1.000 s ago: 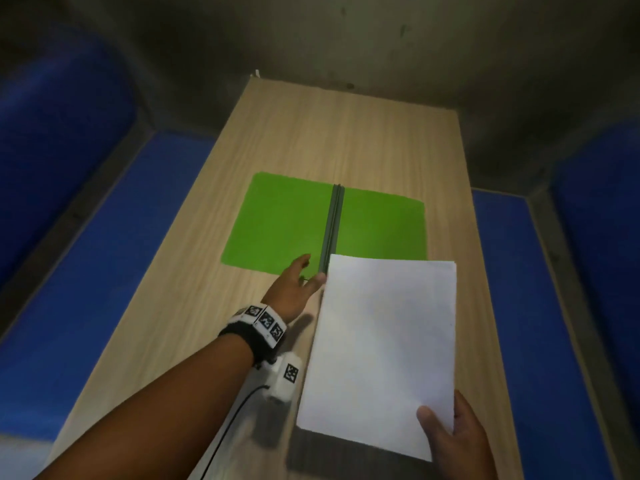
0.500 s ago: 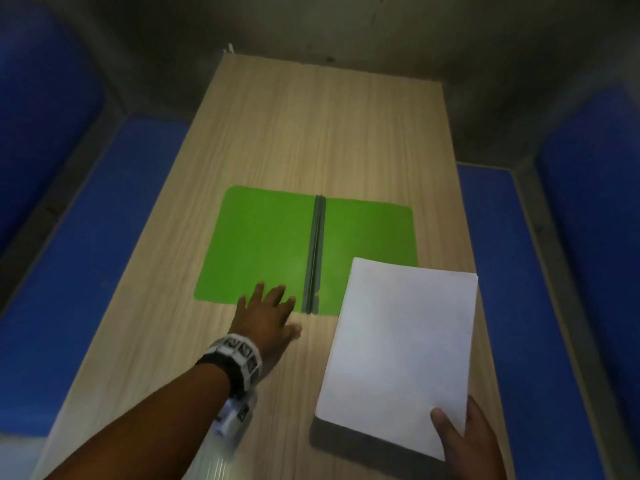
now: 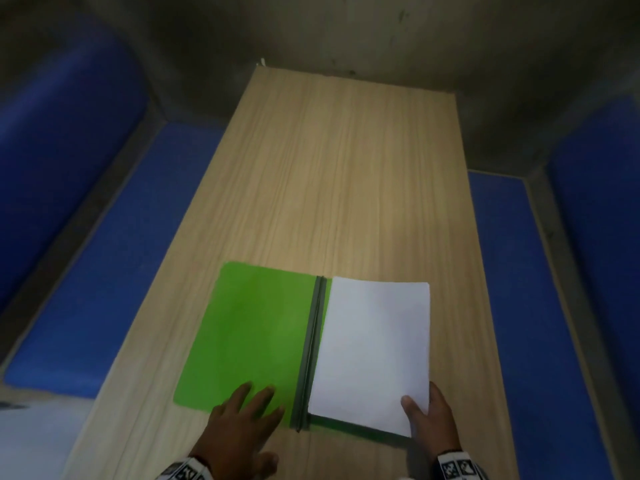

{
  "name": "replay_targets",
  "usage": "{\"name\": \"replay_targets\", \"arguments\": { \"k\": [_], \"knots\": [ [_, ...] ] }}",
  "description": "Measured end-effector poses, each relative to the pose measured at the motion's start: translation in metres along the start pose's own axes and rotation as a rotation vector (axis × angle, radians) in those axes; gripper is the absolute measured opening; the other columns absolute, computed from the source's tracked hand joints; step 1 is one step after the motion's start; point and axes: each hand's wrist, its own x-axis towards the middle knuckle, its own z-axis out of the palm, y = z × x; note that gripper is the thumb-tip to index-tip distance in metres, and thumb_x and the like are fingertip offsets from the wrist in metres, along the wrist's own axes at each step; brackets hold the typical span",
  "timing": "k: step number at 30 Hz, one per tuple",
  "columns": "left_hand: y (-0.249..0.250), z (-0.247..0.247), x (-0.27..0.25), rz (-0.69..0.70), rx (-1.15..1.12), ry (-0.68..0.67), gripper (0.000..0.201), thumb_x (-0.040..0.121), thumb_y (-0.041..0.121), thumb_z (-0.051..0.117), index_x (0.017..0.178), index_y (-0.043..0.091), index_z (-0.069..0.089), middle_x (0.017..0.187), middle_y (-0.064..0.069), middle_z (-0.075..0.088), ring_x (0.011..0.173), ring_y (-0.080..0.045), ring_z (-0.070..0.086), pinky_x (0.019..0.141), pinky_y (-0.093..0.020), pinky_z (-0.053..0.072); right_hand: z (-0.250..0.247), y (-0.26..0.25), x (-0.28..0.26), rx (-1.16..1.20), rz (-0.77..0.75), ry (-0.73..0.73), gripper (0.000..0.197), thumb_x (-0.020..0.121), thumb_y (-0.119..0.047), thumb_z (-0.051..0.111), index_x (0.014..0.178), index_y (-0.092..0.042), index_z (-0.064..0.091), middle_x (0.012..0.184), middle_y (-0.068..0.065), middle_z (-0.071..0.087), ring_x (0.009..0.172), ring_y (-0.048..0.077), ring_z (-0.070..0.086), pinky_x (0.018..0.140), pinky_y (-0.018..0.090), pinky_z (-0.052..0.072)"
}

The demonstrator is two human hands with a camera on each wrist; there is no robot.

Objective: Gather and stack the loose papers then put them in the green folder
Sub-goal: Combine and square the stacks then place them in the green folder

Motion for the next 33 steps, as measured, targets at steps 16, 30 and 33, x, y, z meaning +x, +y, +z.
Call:
{"name": "replay_targets", "arguments": {
  "k": [16, 30, 33],
  "knots": [
    [-0.076, -0.02, 0.026, -0.988, -0.662, 0.269, 0.12, 0.048, 0.063, 0.087, 0.144, 0.016, 0.032, 0.143, -0.02, 0.04, 0.13, -0.042, 0.041, 0.105, -0.057, 0.038, 0.018, 0.004, -0.005, -0.211, 0.011, -0.024, 0.066, 0.092, -0.018, 0.061, 0.149, -0.007, 0.029, 0.152, 0.01, 0.037, 0.139, 0.028, 0.035, 0.116, 0.037, 0.025],
    [-0.063, -0.122, -0.03, -0.304, -1.2, 0.269, 0.037, 0.085, 0.013, 0.075, 0.115, 0.031, 0.064, 0.1, 0.003, 0.079, 0.086, -0.019, 0.077, 0.076, -0.04, 0.06, 0.02, 0.0, -0.002, -0.239, 0.034, -0.018, 0.061, 0.091, -0.017, 0.062, 0.145, -0.008, 0.034, 0.147, 0.01, 0.044, 0.134, 0.027, 0.043, 0.11, 0.033, 0.03],
    [-0.02, -0.154, -0.043, -0.011, -1.25, 0.122, 0.027, 0.091, 0.016, 0.07, 0.116, 0.023, 0.063, 0.11, 0.006, 0.076, 0.098, -0.016, 0.074, 0.084, -0.039, 0.059, 0.021, -0.003, -0.006, -0.233, 0.025, -0.032, 0.058, 0.089, -0.018, 0.064, 0.141, -0.01, 0.041, 0.14, 0.009, 0.052, 0.126, 0.027, 0.051, 0.107, 0.034, 0.037]
  ]
}}
